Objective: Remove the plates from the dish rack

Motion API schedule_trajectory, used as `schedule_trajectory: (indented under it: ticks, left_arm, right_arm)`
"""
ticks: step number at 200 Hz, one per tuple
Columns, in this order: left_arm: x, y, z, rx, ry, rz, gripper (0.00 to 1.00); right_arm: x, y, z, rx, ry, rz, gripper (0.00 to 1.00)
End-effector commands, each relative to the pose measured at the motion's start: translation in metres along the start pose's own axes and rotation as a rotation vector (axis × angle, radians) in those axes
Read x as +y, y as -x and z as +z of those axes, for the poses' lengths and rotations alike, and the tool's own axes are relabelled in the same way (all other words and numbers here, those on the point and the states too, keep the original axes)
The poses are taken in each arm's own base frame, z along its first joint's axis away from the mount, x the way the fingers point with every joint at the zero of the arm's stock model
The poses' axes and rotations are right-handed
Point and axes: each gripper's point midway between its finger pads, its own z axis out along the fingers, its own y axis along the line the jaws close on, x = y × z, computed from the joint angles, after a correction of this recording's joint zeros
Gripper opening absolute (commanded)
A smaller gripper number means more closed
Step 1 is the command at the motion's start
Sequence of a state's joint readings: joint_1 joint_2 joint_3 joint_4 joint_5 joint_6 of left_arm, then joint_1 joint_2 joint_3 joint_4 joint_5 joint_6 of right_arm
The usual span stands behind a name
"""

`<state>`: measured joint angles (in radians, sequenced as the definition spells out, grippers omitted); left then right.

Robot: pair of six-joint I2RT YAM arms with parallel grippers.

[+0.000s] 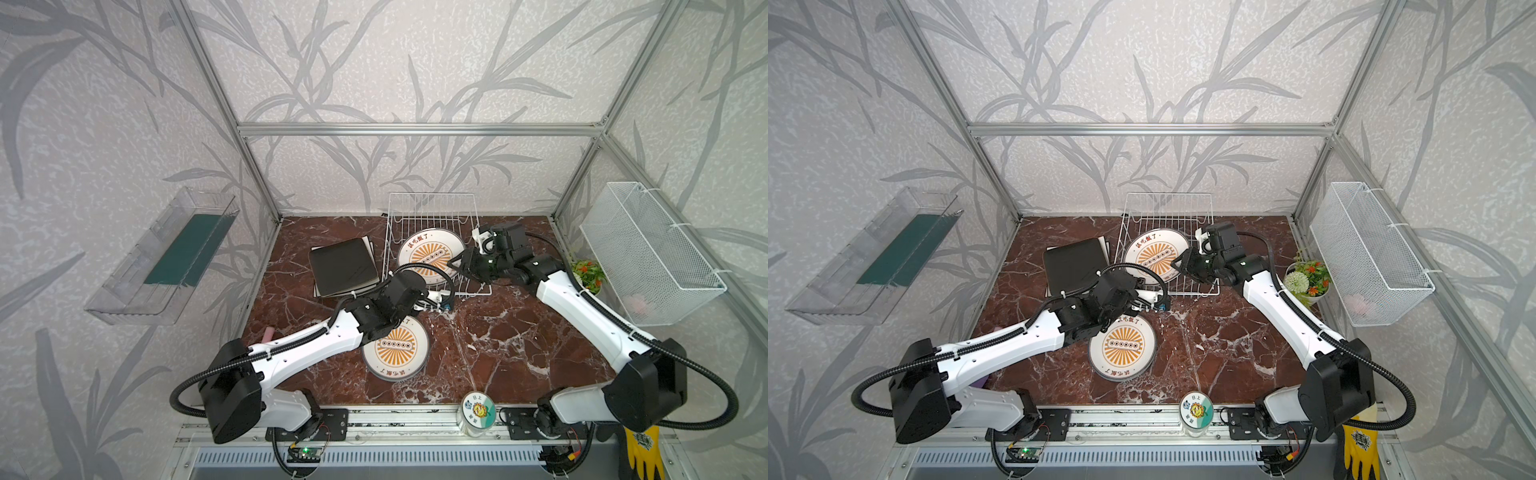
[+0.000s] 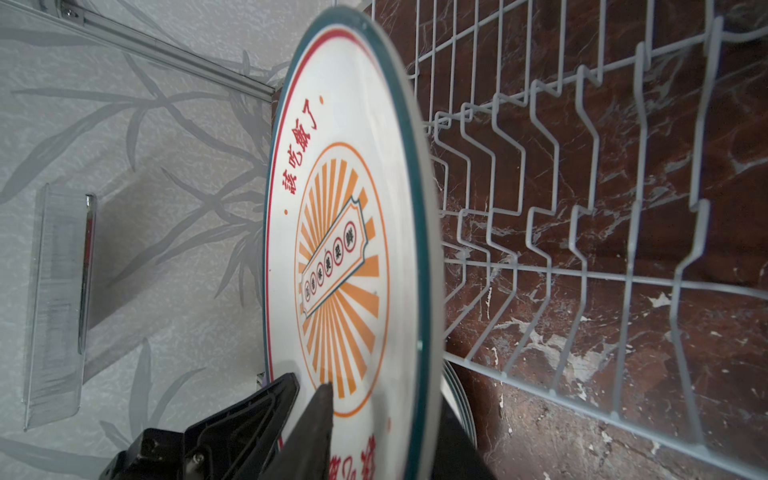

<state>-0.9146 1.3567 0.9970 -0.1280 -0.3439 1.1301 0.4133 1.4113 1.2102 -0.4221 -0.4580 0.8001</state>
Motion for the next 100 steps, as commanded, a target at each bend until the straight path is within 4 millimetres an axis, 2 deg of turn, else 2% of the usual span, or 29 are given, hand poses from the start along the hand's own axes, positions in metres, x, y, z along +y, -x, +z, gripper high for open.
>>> schedule_trajectory:
  ticks: [1, 56, 69, 100]
  left_arm:
    - [0.0220, 0.0046, -0.0059, -0.018, 0.088, -0.018, 0.00]
    - [0.0184, 0.0027, -0.0027, -0.010, 0.093, -0.018, 0.00]
    - [0.0188, 0.0022, -0.0027, -0.009, 0.100, -0.022, 0.06]
    - [0.0220, -0.0004, -0.0023, 0.002, 0.128, -0.051, 0.28]
  right_arm:
    - [0.0144, 0.0018, 0.0003, 0.000, 0.062, -0.011, 0.29]
    - [0.0176, 0.0037, 0.0001, -0.014, 0.087, 0.001, 0.01]
    - [0.0180, 0.0045, -0.0001, -0.019, 0.095, 0.006, 0.00]
    - [0.0197, 0.0090, -0.0042, -0.046, 0.110, 0.013, 0.00]
